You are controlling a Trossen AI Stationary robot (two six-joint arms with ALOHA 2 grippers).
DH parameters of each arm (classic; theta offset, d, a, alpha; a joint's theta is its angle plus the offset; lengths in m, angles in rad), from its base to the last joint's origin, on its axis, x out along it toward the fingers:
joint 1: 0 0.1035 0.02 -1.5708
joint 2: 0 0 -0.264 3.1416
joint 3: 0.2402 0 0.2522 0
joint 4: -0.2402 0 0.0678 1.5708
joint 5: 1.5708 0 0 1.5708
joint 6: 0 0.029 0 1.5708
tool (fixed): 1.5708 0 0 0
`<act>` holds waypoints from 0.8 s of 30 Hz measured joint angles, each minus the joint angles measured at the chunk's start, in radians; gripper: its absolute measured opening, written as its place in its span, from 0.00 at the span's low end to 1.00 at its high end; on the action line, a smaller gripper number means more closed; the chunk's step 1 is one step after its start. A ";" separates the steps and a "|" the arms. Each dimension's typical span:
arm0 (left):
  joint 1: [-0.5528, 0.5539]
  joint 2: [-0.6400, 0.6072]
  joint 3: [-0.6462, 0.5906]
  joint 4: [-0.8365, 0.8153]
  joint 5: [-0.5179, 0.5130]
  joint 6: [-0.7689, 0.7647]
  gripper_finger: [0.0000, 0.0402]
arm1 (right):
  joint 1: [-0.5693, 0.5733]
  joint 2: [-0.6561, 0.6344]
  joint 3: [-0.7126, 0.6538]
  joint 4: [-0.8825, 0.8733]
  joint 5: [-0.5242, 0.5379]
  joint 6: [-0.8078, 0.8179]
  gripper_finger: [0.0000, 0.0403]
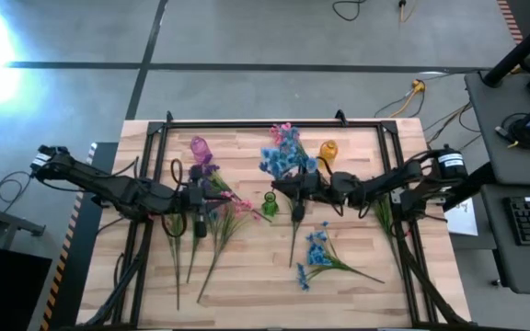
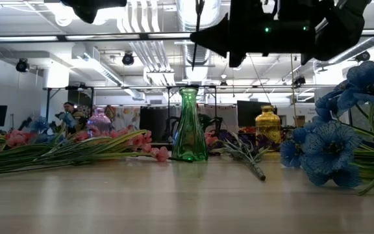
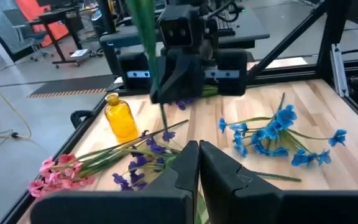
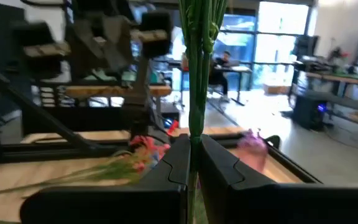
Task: Sort flowers into vase by color
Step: Put the bottom blue flowers into the green vase
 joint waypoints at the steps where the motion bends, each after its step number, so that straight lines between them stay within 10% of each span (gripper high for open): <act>1: 0.000 -0.001 0.000 0.001 0.000 0.000 0.00 | 0.000 0.003 0.000 -0.005 0.006 0.005 0.03; 24: 0.000 0.078 0.000 0.004 -0.088 -0.053 0.00 | 0.000 0.014 0.000 -0.014 0.006 0.041 0.03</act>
